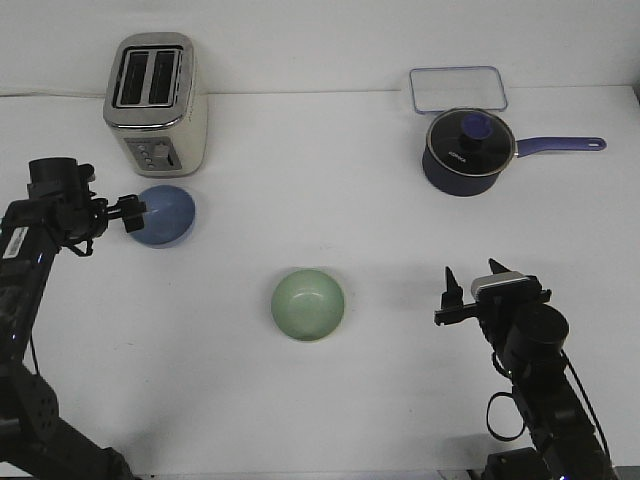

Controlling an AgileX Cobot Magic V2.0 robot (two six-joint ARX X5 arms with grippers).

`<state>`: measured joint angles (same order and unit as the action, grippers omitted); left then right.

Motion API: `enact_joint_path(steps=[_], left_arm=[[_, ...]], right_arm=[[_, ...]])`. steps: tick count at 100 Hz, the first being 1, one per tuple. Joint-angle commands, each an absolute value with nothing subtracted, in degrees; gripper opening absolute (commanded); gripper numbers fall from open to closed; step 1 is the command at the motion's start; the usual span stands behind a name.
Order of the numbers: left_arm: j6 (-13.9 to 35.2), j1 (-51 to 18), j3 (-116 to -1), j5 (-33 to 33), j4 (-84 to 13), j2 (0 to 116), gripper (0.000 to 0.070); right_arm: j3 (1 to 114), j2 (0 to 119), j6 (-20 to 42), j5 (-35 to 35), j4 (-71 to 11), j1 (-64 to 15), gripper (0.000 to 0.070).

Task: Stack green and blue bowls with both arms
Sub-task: 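Grip the blue bowl rim with the left gripper and lift it toward the green bowl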

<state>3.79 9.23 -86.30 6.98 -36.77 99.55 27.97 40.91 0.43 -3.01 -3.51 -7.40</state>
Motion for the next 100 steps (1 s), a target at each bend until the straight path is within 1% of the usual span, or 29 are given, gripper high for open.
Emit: enact_joint_path(steps=[1,24,80,94,98,100], left_arm=[[3.88,9.37,-89.52,8.27,-36.25,102.83,0.0515],[3.88,9.30,-93.71,8.47,-35.31,109.84,0.0515],[3.88,9.30,-93.71,8.45,-34.33,114.28,0.0513],[3.88,9.23,-93.71,8.45,-35.05,115.59,0.0493],[3.88,9.17,-93.71,8.45,-35.27,115.92,0.0473],[3.88,9.15,-93.71,8.45,-35.48,116.01,0.0443]], right_arm=[[28.38,41.19,0.64,-3.11,-2.59,-7.49,0.0521],[28.38,41.19,0.67,-3.11,-2.61,-7.49,0.0521],[28.38,41.19,0.67,-3.14,-2.59,-7.49,0.0521],[28.38,41.19,0.67,-3.14,-2.59,-7.49,0.0521],[28.38,41.19,0.67,-3.16,-2.61,-7.49,0.0521],[28.38,41.19,0.67,-3.16,-2.61,-7.49,0.0521]])
